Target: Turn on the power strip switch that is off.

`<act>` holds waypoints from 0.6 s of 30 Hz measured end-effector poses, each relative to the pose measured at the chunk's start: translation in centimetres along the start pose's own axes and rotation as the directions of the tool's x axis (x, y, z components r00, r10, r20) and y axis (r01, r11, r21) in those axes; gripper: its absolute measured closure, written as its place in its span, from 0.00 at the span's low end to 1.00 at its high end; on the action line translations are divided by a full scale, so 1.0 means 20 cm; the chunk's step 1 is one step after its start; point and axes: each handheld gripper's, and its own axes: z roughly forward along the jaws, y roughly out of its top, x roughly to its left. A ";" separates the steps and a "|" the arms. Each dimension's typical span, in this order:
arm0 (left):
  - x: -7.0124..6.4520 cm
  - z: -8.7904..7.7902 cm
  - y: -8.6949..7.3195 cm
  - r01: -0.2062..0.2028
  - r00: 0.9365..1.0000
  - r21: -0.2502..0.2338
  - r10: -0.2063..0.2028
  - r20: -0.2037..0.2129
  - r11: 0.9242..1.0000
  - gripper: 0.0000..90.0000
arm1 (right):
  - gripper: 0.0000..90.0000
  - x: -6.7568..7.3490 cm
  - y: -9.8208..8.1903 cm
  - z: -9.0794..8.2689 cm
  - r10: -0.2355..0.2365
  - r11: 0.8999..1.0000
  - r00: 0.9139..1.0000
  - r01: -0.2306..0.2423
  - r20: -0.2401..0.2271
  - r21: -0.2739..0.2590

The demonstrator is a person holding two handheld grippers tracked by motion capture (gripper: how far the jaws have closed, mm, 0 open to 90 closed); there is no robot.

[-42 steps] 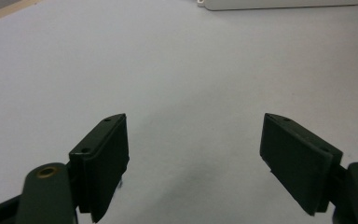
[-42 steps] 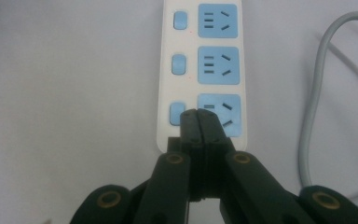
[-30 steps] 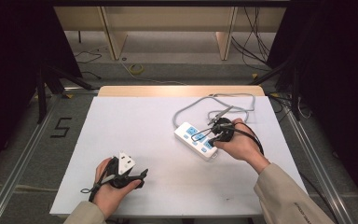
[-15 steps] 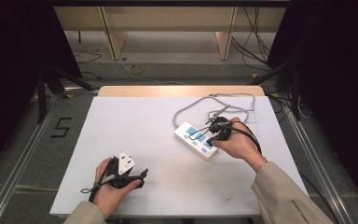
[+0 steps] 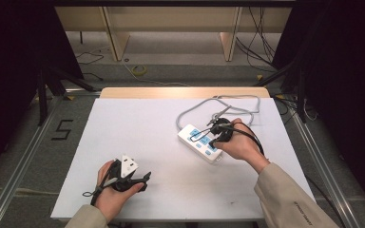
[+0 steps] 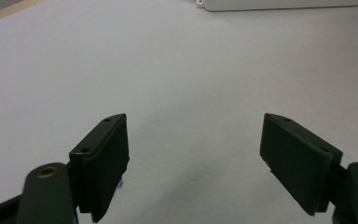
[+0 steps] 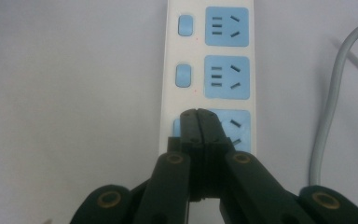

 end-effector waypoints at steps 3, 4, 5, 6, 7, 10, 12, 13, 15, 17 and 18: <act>0.00 0.00 0.00 -0.001 1.000 -0.001 0.001 0.000 1.000 0.26 | 1.00 0.00 0.00 0.00 -0.001 1.000 1.000 0.001 -0.001 0.006; 0.00 0.00 0.00 -0.001 1.000 -0.001 0.001 0.000 1.000 0.26 | 1.00 0.00 0.00 0.01 -0.001 1.000 1.000 0.001 -0.002 0.006; 0.00 0.00 0.00 0.000 1.000 -0.001 0.000 -0.001 1.000 0.26 | 1.00 0.00 0.00 0.01 0.000 1.000 1.000 0.000 0.000 0.008; 0.00 0.00 0.00 0.000 1.000 0.000 0.000 0.000 1.000 0.26 | 1.00 0.00 0.01 0.01 0.002 1.000 1.000 -0.001 -0.003 0.005; 0.00 0.00 0.00 0.000 1.000 0.000 0.000 0.000 1.000 0.26 | 1.00 0.00 0.01 0.01 0.001 1.000 1.000 -0.001 -0.004 0.005; 0.00 0.00 0.00 -0.001 1.000 -0.001 0.001 0.000 1.000 0.26 | 1.00 0.00 0.01 0.02 -0.005 1.000 1.000 0.005 -0.001 0.012; 0.00 0.00 0.00 0.000 1.000 -0.001 0.000 0.000 1.000 0.26 | 1.00 0.00 0.01 0.02 0.000 1.000 1.000 0.000 -0.001 0.011; 0.00 0.00 0.00 0.000 1.000 -0.001 0.000 0.000 1.000 0.26 | 1.00 0.00 0.02 0.02 -0.002 1.000 1.000 0.002 0.000 0.014; 0.00 0.00 0.00 0.000 1.000 -0.001 0.000 0.000 1.000 0.26 | 1.00 0.00 0.02 0.02 0.001 1.000 1.000 -0.001 -0.002 0.012; 0.00 0.00 0.00 0.000 1.000 -0.001 0.000 0.000 1.000 0.26 | 1.00 0.00 0.02 0.03 0.000 1.000 1.000 0.000 -0.003 0.015; 0.00 0.00 0.00 -0.001 1.000 -0.001 0.001 0.000 1.000 0.26 | 1.00 0.00 0.02 0.03 -0.001 1.000 1.000 0.001 -0.003 0.018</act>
